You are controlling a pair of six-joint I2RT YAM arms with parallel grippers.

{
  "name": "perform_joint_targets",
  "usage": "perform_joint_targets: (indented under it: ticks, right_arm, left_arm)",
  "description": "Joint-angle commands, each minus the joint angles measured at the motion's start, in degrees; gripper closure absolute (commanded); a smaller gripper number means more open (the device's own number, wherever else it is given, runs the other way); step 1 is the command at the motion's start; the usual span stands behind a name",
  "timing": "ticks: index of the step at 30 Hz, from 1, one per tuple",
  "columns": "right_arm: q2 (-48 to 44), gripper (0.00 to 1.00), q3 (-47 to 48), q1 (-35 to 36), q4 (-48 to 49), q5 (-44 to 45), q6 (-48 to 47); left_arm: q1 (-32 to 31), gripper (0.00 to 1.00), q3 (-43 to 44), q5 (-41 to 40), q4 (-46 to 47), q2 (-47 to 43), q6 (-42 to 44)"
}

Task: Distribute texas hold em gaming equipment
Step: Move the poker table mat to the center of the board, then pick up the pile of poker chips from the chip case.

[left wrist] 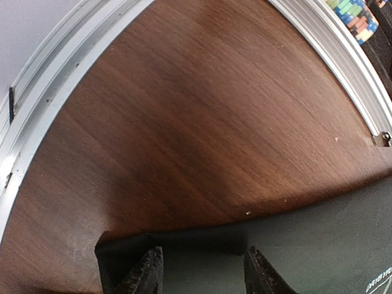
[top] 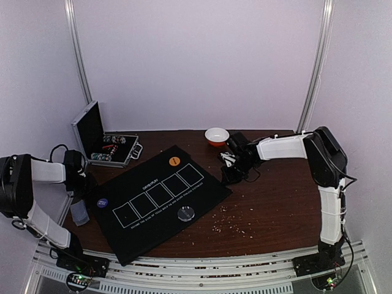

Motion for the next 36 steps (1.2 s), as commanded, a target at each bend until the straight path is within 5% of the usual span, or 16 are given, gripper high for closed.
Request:
perform_joint_targets:
  ticks: [1,14,24,30,34,36]
  right_arm:
    - [-4.24,0.98,-5.43,-1.38,-0.02,2.86,1.86]
    - [-11.33,0.97,-12.25,-3.99,1.16,4.97,2.33]
    - [-17.1,0.71,-8.24,-4.68,-2.12,9.17,-1.27]
    - [-15.97,0.45,-4.64,-5.18,-3.01,9.52,-3.76]
    - [-13.9,0.43,-2.09,-5.22,-4.9,8.08,-4.71]
    - [-13.25,0.42,-1.88,-5.22,-4.82,7.51,-4.77]
  left_arm:
    - [-2.54,0.53,-1.51,1.98,2.9,0.99,-0.43]
    - [-8.16,0.52,3.44,0.3,1.66,3.07,0.95]
    - [-8.81,0.38,18.59,-13.27,-8.94,-2.77,14.59]
    - [-11.58,0.13,41.17,-13.5,-20.95,14.78,27.84]
    - [-11.79,0.13,51.13,-20.95,-27.24,24.65,29.71]
    - [-11.78,0.22,53.49,-21.96,-27.26,27.2,30.03]
